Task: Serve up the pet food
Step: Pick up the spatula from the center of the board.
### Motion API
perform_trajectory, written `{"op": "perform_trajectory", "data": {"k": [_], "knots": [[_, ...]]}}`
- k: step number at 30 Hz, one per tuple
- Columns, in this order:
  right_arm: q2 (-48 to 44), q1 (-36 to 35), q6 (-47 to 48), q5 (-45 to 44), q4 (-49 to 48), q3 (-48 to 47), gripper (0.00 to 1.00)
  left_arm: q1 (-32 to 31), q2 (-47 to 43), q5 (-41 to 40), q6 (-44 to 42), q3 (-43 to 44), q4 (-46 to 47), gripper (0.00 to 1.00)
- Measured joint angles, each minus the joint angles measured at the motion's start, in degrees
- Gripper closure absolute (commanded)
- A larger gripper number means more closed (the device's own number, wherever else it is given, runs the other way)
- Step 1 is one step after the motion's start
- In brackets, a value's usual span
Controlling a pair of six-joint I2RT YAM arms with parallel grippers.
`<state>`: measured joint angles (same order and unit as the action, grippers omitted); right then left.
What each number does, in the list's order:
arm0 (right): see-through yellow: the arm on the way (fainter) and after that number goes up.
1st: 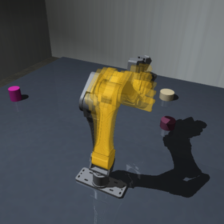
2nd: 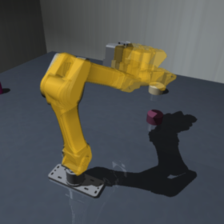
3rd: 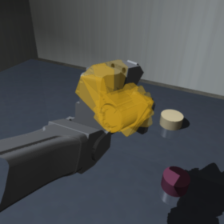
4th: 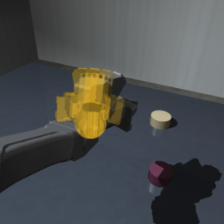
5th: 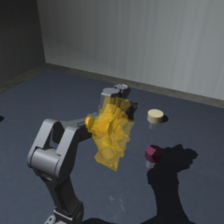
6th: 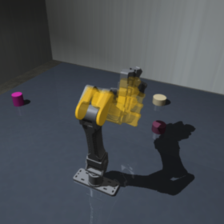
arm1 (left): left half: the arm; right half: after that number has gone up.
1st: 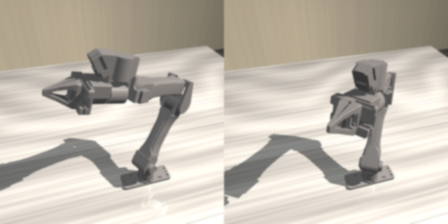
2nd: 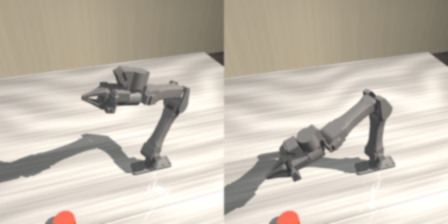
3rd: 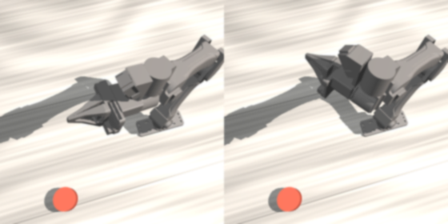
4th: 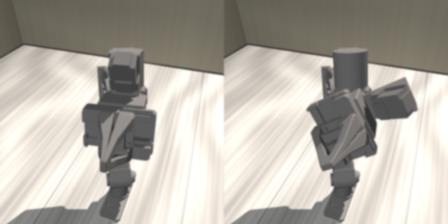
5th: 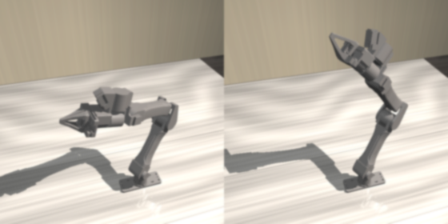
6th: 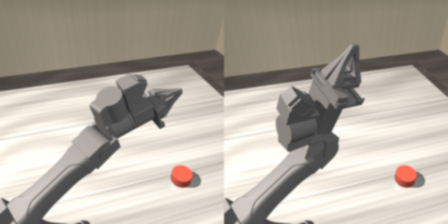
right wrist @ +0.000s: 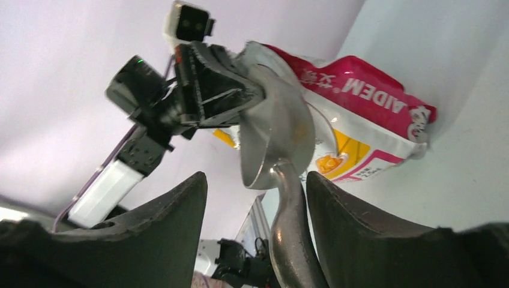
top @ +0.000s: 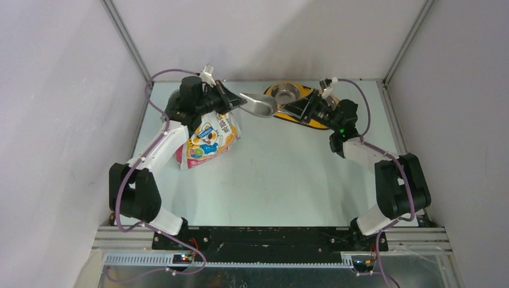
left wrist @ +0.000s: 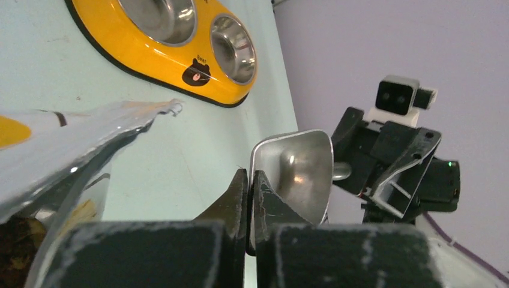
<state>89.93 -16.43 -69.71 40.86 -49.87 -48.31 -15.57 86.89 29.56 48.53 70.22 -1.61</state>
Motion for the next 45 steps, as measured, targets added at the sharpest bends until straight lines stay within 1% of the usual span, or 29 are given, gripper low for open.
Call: {"op": "perform_trajectory", "data": {"k": [1, 2, 4, 6, 7, 11, 13, 15, 16, 20, 25, 32, 38, 45], "knots": [[0.2, 0.7, -0.2, 2.2, 0.2, -1.2, 0.42, -0.2, 0.0, 0.2, -0.5, 0.1, 0.0, 1.0], [0.4, 1.2, -0.4, 4.0, 0.2, -2.3, 0.47, -0.2, 0.0, 0.7, -0.6, 0.2, -0.1, 1.0], [1.2, 2.0, -0.2, 8.1, 1.6, -5.0, 0.5, 0.1, 0.0, 1.5, -1.2, 1.0, -0.9, 1.0], [1.9, 2.8, 0.8, 13.1, 4.0, -7.0, 0.5, 0.2, 0.1, 2.2, -2.2, 2.2, -1.9, 1.0], [2.1, 3.0, 1.2, 15.4, 5.3, -7.6, 0.49, 0.2, 0.3, 2.8, -3.6, 4.0, -3.1, 1.0], [2.1, 3.2, 6.2, 26.3, 13.8, -10.3, 0.39, 0.1, 2.0, 5.8, -8.5, 8.9, -7.0, 1.0], [1.9, 3.3, 11.8, 29.9, 21.0, -11.6, 0.34, -0.1, 3.2, 7.0, -10.7, 10.6, -8.9, 1.0], [1.6, 3.3, 18.0, 31.6, 28.9, -12.8, 0.31, -0.4, 4.3, 8.0, -12.3, 11.5, -10.9, 1.0], [1.3, 3.3, 21.4, 32.2, 33.3, -13.5, 0.31, -0.5, 4.8, 8.5, -13.1, 11.8, -12.0, 1.0], [0.9, 3.1, 29.7, 33.2, 44.4, -16.0, 0.31, -0.8, 6.2, 10.7, -14.6, 12.5, -14.6, 1.0], [0.8, 2.7, 38.0, 31.3, 56.0, -19.5, 0.36, -1.2, 6.8, 13.0, -16.2, 13.1, -16.3, 1.0], [2.2, 1.2, 42.9, 29.5, 63.5, -23.6, 0.43, -3.2, 6.8, 13.3, -19.1, 14.0, -18.6, 1.0], [2.4, -0.6, 48.9, 28.3, 71.6, -25.8, 0.4, -3.0, 6.5, 13.2, -19.5, 13.9, -19.1, 1.0], [2.8, 0.5, 59.3, 28.2, 84.7, -31.1, 0.42, -0.2, 5.3, 14.8, -18.3, 13.9, -18.2, 1.0]]}}
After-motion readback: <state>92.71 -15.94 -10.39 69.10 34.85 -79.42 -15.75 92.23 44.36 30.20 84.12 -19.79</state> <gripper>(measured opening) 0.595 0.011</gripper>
